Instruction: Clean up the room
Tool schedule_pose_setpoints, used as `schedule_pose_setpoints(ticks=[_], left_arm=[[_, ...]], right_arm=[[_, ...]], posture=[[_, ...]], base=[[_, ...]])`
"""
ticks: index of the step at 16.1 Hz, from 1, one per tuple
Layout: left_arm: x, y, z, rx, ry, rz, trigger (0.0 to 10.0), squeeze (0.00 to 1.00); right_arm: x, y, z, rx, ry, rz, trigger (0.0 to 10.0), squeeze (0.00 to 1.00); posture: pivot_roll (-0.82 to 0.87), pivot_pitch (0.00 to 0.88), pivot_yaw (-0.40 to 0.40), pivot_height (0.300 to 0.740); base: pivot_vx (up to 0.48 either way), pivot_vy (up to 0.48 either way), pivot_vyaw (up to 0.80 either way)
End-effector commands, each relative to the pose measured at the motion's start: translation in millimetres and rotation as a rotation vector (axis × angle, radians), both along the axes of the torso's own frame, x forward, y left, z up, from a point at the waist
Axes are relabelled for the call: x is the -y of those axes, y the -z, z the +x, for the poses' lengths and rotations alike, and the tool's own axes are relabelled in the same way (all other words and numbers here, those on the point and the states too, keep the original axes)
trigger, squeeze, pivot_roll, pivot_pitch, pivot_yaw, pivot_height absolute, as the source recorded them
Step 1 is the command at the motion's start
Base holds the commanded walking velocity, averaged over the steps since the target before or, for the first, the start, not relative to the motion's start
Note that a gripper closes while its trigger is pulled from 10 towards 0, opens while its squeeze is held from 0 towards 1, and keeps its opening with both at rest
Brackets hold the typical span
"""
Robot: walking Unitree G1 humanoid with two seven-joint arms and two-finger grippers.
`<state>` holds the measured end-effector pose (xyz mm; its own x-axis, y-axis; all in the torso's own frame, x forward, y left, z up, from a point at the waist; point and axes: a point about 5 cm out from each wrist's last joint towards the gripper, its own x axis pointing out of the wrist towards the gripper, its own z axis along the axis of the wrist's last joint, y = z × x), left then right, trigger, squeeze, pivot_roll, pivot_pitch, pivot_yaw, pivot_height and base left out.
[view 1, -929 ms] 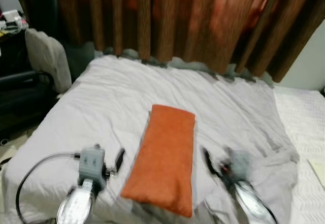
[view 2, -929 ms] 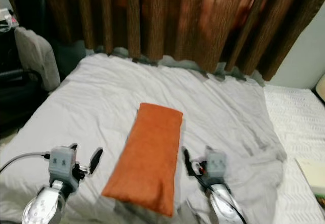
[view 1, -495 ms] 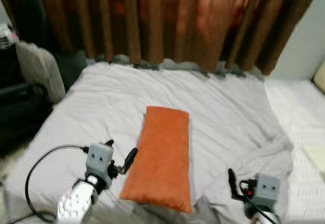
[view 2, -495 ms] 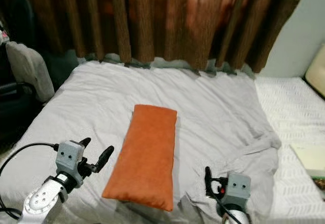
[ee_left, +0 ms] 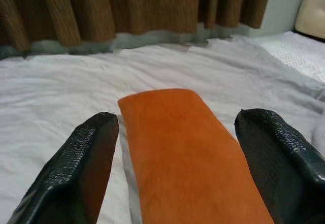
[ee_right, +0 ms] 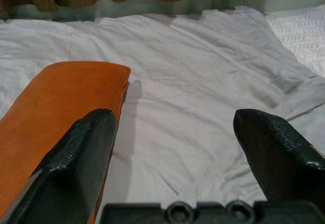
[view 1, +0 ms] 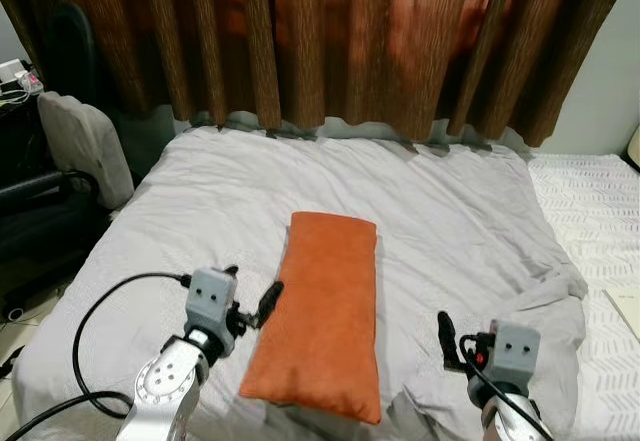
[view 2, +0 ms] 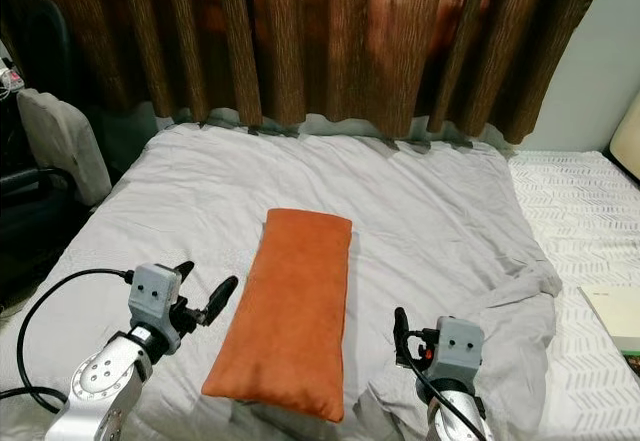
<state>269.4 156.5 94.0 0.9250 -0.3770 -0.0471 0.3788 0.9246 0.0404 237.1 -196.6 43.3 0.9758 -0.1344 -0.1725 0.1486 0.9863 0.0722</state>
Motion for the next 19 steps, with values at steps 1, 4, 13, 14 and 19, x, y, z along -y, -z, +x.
schedule_pose_setpoints(ticks=[1, 4, 13, 14, 19], left_arm=[[0.6, 2, 1.3, -0.003, -0.006, -0.008, 10.0, 0.00], [3.8, 3, -1.5, 0.009, -0.023, -0.006, 10.0, 0.00], [6.2, 6, -5.3, 0.005, -0.044, -0.015, 10.0, 0.00], [7.7, 9, -2.7, -0.009, -0.029, 0.007, 10.0, 0.00], [3.7, 20, 5.5, -0.103, -0.048, -0.003, 10.0, 0.00]], right_arm=[[0.8, 1, 2.1, -0.008, -0.010, -0.004, 10.0, 0.00], [-2.4, -2, 11.9, -0.001, -0.053, 0.001, 10.0, 0.00], [-4.9, -1, 21.1, -0.012, -0.094, 0.003, 10.0, 0.00], [-4.2, 1, 20.3, -0.024, -0.083, 0.008, 10.0, 0.00], [1.6, 9, 16.8, -0.059, -0.047, 0.023, 10.0, 0.00]], posture=[[0.06, 0.000, -0.039, 0.740], [0.07, 0.000, -0.061, 0.740], [0.09, 0.012, -0.087, 0.740], [0.09, 0.013, -0.086, 0.740], [0.08, 0.019, -0.075, 0.740]], base=[[0.371, 0.304, 0.00], [0.382, 0.289, 0.00], [0.386, 0.285, 0.00], [0.000, 0.000, 0.00], [0.000, 0.000, 0.00]])
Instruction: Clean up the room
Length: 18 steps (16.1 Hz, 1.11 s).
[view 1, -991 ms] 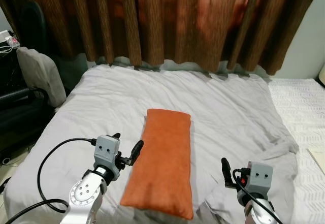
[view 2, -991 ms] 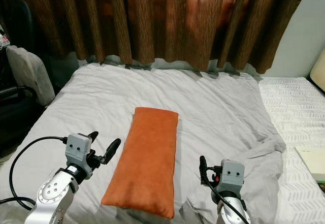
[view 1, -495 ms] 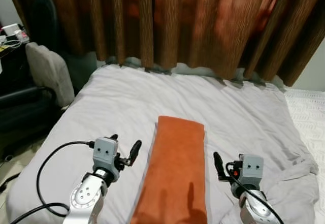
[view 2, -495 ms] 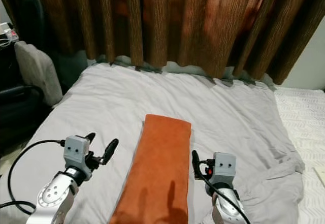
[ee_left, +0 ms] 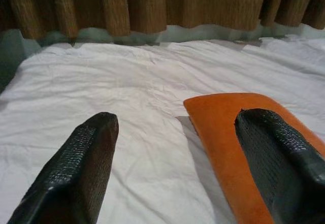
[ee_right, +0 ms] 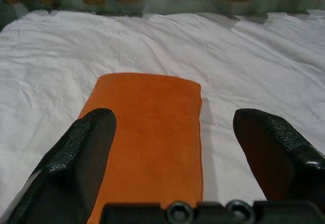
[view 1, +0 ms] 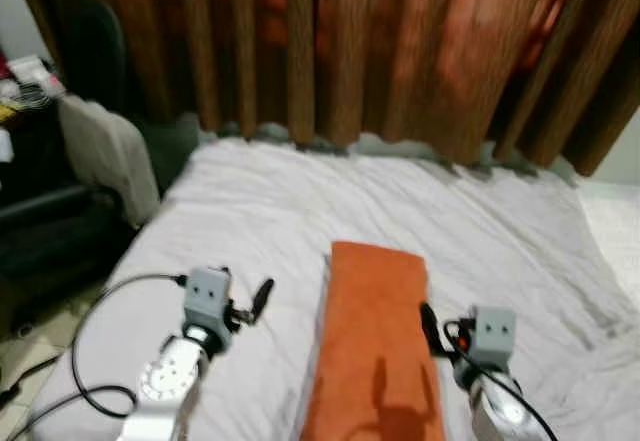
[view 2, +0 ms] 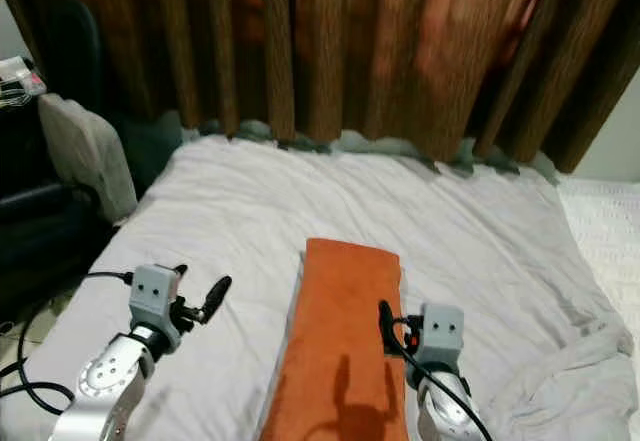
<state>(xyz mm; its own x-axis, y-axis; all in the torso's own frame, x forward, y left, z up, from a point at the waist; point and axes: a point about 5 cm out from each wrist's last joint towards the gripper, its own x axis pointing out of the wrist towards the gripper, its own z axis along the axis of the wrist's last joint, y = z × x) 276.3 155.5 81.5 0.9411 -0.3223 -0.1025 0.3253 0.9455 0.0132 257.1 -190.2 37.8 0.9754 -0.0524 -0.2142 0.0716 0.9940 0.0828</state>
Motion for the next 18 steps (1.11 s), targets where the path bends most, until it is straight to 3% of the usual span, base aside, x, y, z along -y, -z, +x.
schedule_pose_setpoints(ticks=[1, 4, 5, 7, 9, 12, 15, 18], left_arm=[[2.9, 17, 1.2, -0.104, 0.011, -0.026, 10.0, 0.00], [5.8, 30, 12.1, -0.195, 0.032, -0.076, 10.0, 0.00], [8.5, 35, 27.0, -0.268, 0.030, -0.206, 10.0, 0.00], [8.2, 22, 40.3, -0.210, 0.066, -0.125, 10.0, 0.00], [4.8, 10, 39.9, -0.114, 0.103, -0.033, 10.0, 0.00], [-2.9, 10, 40.3, -0.075, 0.051, -0.060, 10.0, 0.00], [4.1, 13, 37.0, -0.067, 0.057, -0.053, 10.0, 0.00], [7.9, 15, 35.4, -0.049, 0.049, -0.048, 10.0, 0.00]], right_arm=[[9.1, 6, -1.5, -0.030, 0.042, 0.028, 10.0, 0.00], [14.2, 12, 7.3, -0.067, 0.076, 0.092, 10.0, 0.00], [30.0, 13, 19.4, -0.091, 0.143, 0.085, 10.0, 0.00], [42.8, 3, 27.8, -0.074, 0.160, -0.012, 10.0, 0.00], [39.2, 1, 24.3, -0.049, 0.118, -0.027, 10.0, 0.00], [28.6, 11, 16.6, -0.052, 0.122, 0.030, 10.0, 0.00], [14.9, 9, 17.3, -0.024, 0.034, -0.038, 10.0, 0.00], [16.5, 6, 21.9, -0.017, 0.028, -0.033, 10.0, 0.00]], posture=[[0.07, 0.027, -0.075, 0.740], [0.08, 0.054, -0.077, 0.740], [0.07, 0.090, -0.067, 0.740], [0.05, 0.092, -0.053, 0.740], [0.04, 0.086, -0.047, 0.740], [0.03, 0.061, -0.039, 0.740], [0.03, 0.043, -0.040, 0.740], [0.02, 0.040, -0.046, 0.740]], base=[[0.000, 0.000, 0.00], [0.000, 0.000, 0.00], [0.000, 0.000, 0.00], [0.000, 0.000, 0.00], [0.000, 0.000, 0.00], [0.000, 0.000, -0.51], [0.000, 0.000, -0.53], [0.000, -0.141, 0.00]])
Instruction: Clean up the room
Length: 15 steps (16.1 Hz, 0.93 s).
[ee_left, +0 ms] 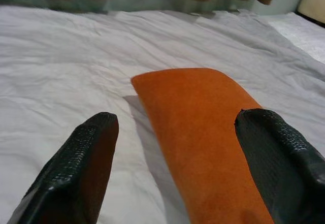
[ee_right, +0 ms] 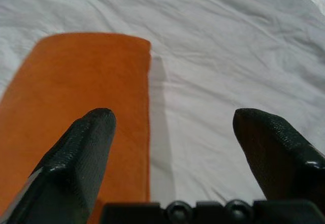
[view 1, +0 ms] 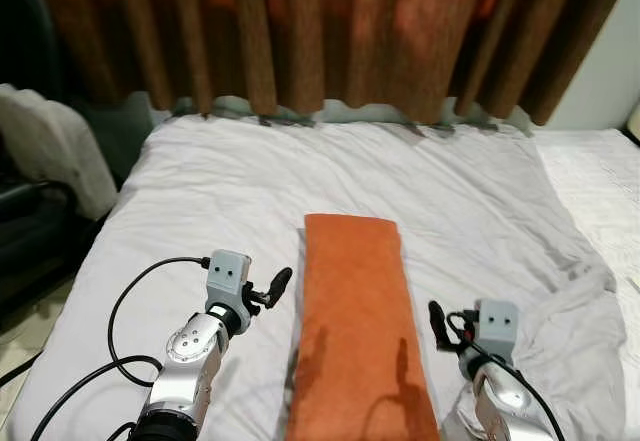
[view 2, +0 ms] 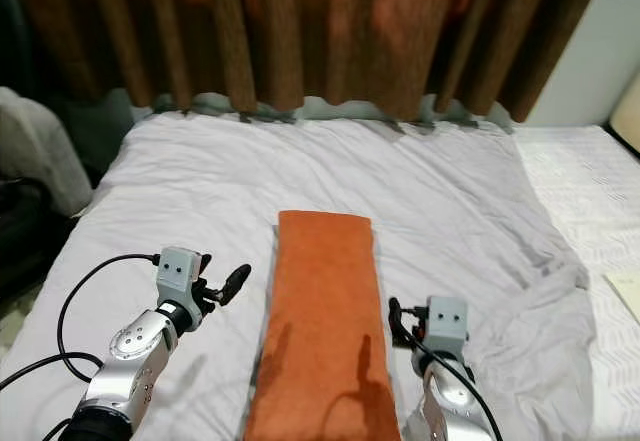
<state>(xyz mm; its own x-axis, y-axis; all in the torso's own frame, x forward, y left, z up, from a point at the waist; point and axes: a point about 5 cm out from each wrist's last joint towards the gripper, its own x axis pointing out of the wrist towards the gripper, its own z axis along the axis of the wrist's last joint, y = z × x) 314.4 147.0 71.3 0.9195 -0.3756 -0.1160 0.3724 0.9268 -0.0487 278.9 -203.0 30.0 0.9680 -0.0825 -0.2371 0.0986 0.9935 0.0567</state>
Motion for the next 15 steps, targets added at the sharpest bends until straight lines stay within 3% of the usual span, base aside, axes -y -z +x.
schedule_pose_setpoints(ticks=[1, 5, 6, 8, 9, 10, 12, 15], left_arm=[[0.9, 5, -2.7, -0.012, -0.003, 0.008, 10.0, 0.00], [1.9, 8, -3.9, -0.021, -0.019, -0.007, 10.0, 0.00], [0.0, 9, -3.4, -0.031, -0.030, -0.032, 10.0, 0.00], [-3.6, 11, -2.6, -0.039, -0.030, 0.003, 10.0, 0.00], [-6.8, 11, -2.0, -0.045, -0.038, 0.004, 10.0, 0.00], [-11.1, 12, -1.1, -0.060, -0.050, -0.032, 10.0, 0.00], [-21.0, 16, 2.1, -0.100, -0.081, -0.090, 10.0, 0.00], [-30.5, 16, 12.4, -0.172, -0.110, -0.252, 10.0, 0.00]], right_arm=[[4.5, -3, 1.6, 0.010, 0.004, -0.007, 10.0, 0.00], [-1.9, -4, 7.2, 0.010, -0.025, 0.015, 10.0, 0.00], [-4.2, -3, 8.1, 0.004, -0.031, 0.026, 10.0, 0.00], [-10.9, -1, 10.2, -0.010, -0.049, 0.061, 10.0, 0.00], [-14.8, 2, 11.2, -0.026, -0.048, 0.122, 10.0, 0.00], [-21.6, 8, 12.8, -0.056, -0.040, 0.239, 10.0, 0.00], [-32.7, 17, 16.7, -0.117, -0.039, 0.359, 10.0, 0.00], [-39.9, 14, 29.3, -0.136, -0.014, 0.437, 10.0, 0.00]], posture=[[0.03, 0.040, -0.048, 0.740], [0.03, 0.047, -0.052, 0.740], [0.03, 0.048, -0.054, 0.740], [0.03, 0.051, -0.056, 0.740], [0.03, 0.056, -0.053, 0.740], [0.03, 0.064, -0.050, 0.740], [0.04, 0.092, -0.047, 0.740], [0.07, 0.193, -0.047, 0.740]], base=[[0.000, -0.424, 0.00], [0.082, -0.402, 0.00], [0.000, 0.000, 0.00], [0.000, 0.000, 0.00], [0.000, 0.000, 0.00], [0.000, 0.000, 0.00], [0.000, 0.000, 0.00], [0.000, 0.000, 0.00]])
